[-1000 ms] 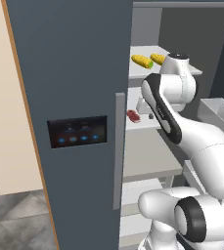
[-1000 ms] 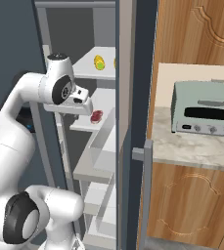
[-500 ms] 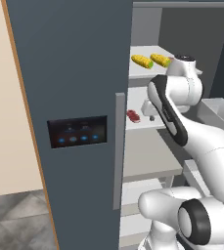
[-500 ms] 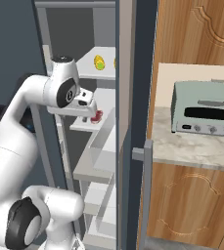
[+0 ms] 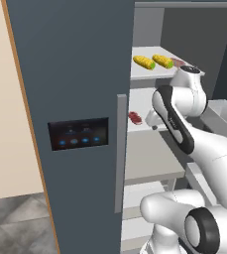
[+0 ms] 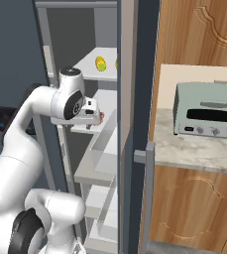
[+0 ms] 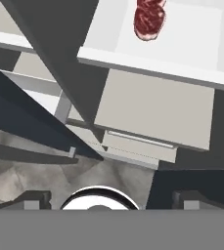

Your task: Place one corn and one steak in each tupperware on the nearby counter, to pack two identical lunches.

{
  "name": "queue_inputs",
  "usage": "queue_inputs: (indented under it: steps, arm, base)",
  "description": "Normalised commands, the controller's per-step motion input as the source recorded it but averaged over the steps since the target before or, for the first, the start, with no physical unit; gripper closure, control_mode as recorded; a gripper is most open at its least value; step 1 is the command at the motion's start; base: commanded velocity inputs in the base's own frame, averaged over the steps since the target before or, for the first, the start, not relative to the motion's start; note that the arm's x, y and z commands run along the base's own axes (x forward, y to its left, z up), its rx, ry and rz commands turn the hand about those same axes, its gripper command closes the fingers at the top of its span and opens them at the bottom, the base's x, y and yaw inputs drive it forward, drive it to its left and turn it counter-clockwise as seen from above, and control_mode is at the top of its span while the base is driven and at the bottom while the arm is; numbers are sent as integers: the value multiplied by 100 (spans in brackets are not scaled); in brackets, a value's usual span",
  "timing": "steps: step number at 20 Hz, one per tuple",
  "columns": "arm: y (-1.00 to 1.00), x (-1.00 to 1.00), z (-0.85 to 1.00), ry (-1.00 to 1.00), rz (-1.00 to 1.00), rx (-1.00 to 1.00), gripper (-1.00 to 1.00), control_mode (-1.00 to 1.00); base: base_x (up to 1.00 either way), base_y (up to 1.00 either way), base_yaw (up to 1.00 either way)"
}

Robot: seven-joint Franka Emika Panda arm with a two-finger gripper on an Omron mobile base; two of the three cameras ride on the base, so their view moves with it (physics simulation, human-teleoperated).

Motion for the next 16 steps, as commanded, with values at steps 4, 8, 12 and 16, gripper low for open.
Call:
queue_inputs:
  steps: [4, 8, 12, 16]
  arm:
    - [-3, 16, -30, -8, 12, 0, -100, -100]
    - [-9, 25, -15, -2, 11, 2, -100, -100]
    - [-8, 38, -12, -2, 11, 4, -100, -100]
    - [0, 43, -8, -6, 9, 2, -100, -100]
  base:
    - [0, 0, 0]
    - [0, 0, 0]
    - [0, 0, 0]
    - [0, 0, 0]
